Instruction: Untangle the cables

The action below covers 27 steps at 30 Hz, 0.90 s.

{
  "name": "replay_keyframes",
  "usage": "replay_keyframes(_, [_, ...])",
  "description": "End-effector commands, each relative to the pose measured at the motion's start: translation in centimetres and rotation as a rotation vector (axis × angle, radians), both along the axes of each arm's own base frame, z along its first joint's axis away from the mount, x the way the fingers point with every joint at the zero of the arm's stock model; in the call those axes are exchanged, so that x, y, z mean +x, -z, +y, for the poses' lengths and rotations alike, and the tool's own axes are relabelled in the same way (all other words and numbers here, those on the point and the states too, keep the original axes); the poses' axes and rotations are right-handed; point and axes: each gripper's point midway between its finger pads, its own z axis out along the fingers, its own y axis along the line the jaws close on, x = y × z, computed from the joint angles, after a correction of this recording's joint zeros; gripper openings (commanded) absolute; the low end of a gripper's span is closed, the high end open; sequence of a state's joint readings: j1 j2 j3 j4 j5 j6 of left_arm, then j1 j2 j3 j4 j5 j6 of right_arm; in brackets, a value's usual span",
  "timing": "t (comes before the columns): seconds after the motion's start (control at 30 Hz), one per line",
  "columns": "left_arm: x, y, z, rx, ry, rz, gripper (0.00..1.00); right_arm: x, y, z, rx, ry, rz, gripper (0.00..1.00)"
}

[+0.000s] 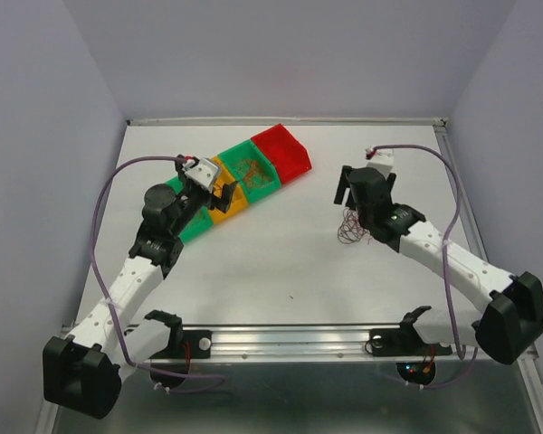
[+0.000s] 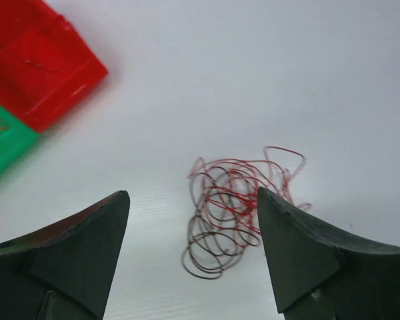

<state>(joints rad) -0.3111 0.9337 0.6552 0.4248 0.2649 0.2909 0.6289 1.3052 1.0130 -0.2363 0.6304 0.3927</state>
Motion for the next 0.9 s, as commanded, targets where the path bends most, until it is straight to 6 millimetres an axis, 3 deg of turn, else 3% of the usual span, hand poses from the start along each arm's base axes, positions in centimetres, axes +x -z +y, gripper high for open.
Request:
replay_keyframes(0.0, [-1.1,-2.4,-2.5,0.003,0.142,-0.067,0.99,-3.0,2.8,-6.3,0.062,0.205,0.038,0.82])
replay_keyframes(0.07, [-1.3,-1.9,-3.2,0.010,0.173,-0.055,0.99,-3.3,3.3,-8.2,0.088,0.264,0.047,0.82])
replay_keyframes(0.1, [-1.4,-1.5,-3.8,0.016,0.193,-0.042,0.99,-3.7,4.7,-9.4,0.076,0.300,0.082,0.83])
replay_keyframes(0.3, [-1.5,-0.6,-4.8,0.033,0.207,-0.021,0.99,-3.6,8.5,-13.0,0.067,0.449,0.172,0.90])
replay_keyframes(0.43, [-1.7,-0.6,-5.0,0.039,0.204,-0.025,0.99,-1.5,8.9,-12.8,0.073,0.441,0.177,0.88])
replay_keyframes(0.47, [-1.7,-0.5,-5.0,0.041,0.201,-0.027,0.99,-0.4,8.2,-12.4,0.082,0.422,0.153,0.88])
replay_keyframes(0.5, [-1.7,-0.7,-5.0,0.043,0.199,-0.032,0.99,0.2,9.1,-12.3,0.071,0.418,0.180,0.86])
replay_keyframes(0.6, [-1.6,-0.7,-4.9,0.044,0.192,-0.033,0.99,2.2,9.1,-12.1,0.055,0.411,0.187,0.84])
replay_keyframes(0.67, [-1.6,-0.6,-4.8,0.047,0.188,-0.031,0.99,3.1,11.0,-11.9,0.045,0.390,0.241,0.82])
replay_keyframes(0.77, [-1.5,-0.5,-4.8,0.049,0.184,-0.029,0.99,4.5,11.9,-12.2,0.037,0.400,0.251,0.67])
replay_keyframes(0.83, [-1.4,-0.3,-4.9,0.051,0.183,-0.023,0.99,5.2,11.9,-12.2,0.041,0.396,0.240,0.49])
replay_keyframes(0.87, [-1.4,-0.3,-4.9,0.051,0.183,-0.023,0.99,5.5,11.7,-12.0,0.049,0.385,0.234,0.36])
